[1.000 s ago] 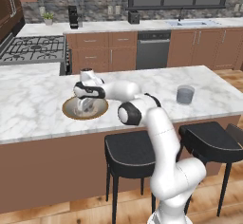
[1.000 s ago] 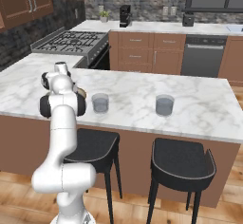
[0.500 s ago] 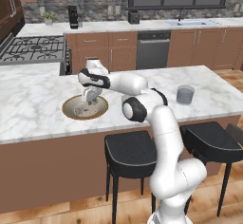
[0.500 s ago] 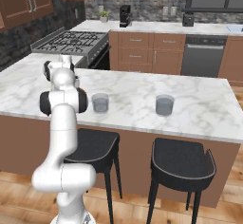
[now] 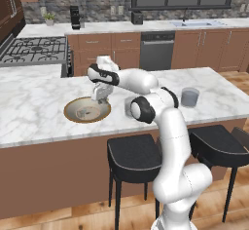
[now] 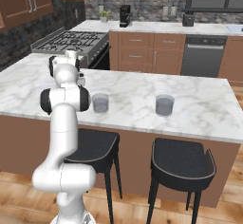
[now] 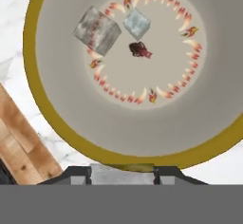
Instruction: There are four ice cubes in the ice bowl. Place two ice cubes in each glass of water.
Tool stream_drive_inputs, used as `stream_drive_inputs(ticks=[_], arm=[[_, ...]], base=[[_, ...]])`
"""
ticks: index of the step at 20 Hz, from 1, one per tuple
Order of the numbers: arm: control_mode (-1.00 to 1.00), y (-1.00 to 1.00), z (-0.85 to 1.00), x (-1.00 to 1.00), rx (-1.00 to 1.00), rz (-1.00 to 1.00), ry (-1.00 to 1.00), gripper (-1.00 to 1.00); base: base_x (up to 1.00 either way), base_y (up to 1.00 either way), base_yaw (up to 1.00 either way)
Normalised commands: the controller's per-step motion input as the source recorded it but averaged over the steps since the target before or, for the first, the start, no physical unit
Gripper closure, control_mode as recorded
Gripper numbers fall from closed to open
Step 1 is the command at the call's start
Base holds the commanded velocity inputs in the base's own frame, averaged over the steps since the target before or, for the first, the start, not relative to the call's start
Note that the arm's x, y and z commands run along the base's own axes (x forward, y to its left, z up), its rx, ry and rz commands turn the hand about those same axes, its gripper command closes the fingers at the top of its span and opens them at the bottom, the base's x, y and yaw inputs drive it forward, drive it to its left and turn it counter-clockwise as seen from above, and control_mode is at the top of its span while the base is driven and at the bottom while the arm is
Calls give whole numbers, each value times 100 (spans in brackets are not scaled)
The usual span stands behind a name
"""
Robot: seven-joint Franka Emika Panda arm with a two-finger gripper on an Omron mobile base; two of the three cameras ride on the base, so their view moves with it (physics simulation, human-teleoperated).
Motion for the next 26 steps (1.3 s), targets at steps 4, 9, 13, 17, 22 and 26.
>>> stream_drive_inputs(ticks=[4, 9, 13, 17, 22, 26], arm=[[-100, -42, 5, -4, -2, -13, 2, 100], [-100, -44, 2, -2, -2, -18, 2, 100], [-100, -41, 18, -11, -2, -23, 0, 100], [-100, -43, 21, -16, -1, -19, 2, 100], [-100, -42, 1, -17, -9, -23, 0, 100], [-100, -41, 3, -20, -11, -21, -1, 100]], base=[[0, 0, 0], [0, 0, 0], [0, 0, 0], [0, 0, 0], [0, 0, 0], [0, 0, 0]])
